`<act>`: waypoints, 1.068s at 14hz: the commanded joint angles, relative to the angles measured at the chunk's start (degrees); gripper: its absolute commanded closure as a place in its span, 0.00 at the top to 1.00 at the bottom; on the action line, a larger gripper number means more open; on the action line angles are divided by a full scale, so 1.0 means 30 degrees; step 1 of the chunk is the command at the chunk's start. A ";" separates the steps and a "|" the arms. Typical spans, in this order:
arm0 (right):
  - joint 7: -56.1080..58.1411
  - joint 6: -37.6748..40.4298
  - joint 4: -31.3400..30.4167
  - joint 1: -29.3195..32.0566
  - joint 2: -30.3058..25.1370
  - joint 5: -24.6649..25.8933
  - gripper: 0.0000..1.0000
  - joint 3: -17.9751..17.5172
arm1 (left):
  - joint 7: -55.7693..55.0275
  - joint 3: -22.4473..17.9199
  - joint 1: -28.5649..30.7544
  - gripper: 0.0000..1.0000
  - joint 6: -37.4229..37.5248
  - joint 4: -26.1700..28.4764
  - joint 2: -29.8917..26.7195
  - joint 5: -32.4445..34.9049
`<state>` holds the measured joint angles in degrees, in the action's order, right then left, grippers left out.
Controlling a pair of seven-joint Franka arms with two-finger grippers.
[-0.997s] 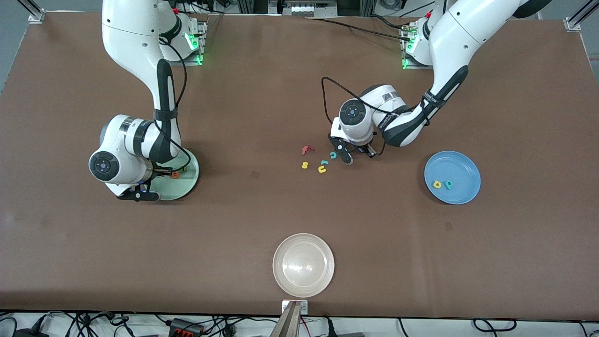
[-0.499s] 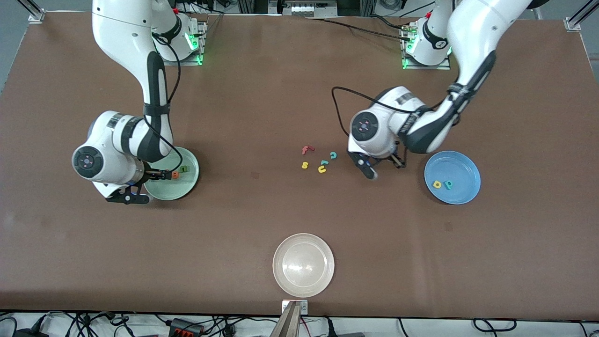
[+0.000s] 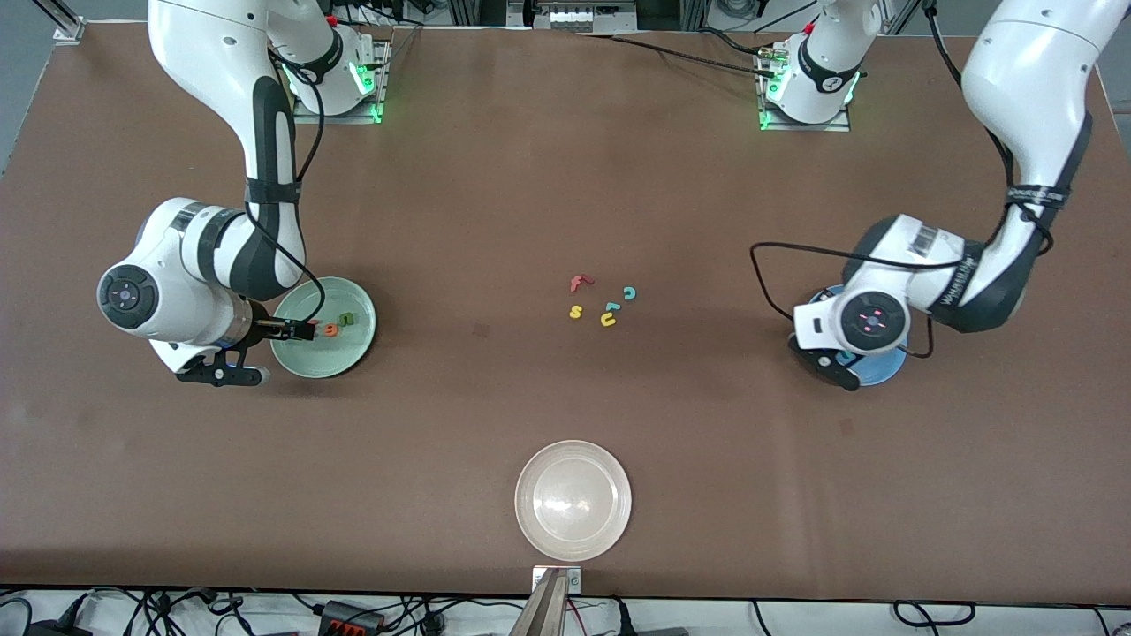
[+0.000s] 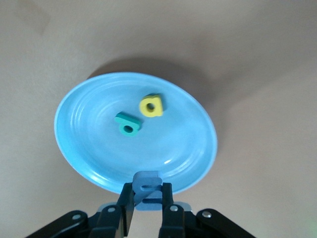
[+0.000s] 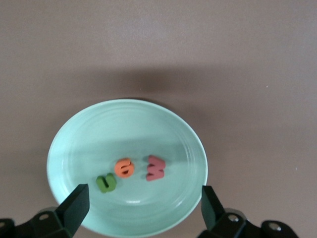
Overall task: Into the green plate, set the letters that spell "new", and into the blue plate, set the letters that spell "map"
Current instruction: 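Release the w and withdraw the right gripper while the left places m on blue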
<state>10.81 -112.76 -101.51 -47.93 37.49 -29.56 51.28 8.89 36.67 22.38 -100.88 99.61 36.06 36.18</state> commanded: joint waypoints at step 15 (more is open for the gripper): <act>-0.4777 0.7266 0.7501 1.6283 -0.8449 0.9707 1.00 -1.5503 | 0.1285 0.3975 0.1943 1.00 0.5086 -0.5043 -0.0065 -0.0313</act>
<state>-4.16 -91.08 -78.66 -7.86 13.89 -1.00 10.87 12.34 46.98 28.15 -90.07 89.06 35.95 36.08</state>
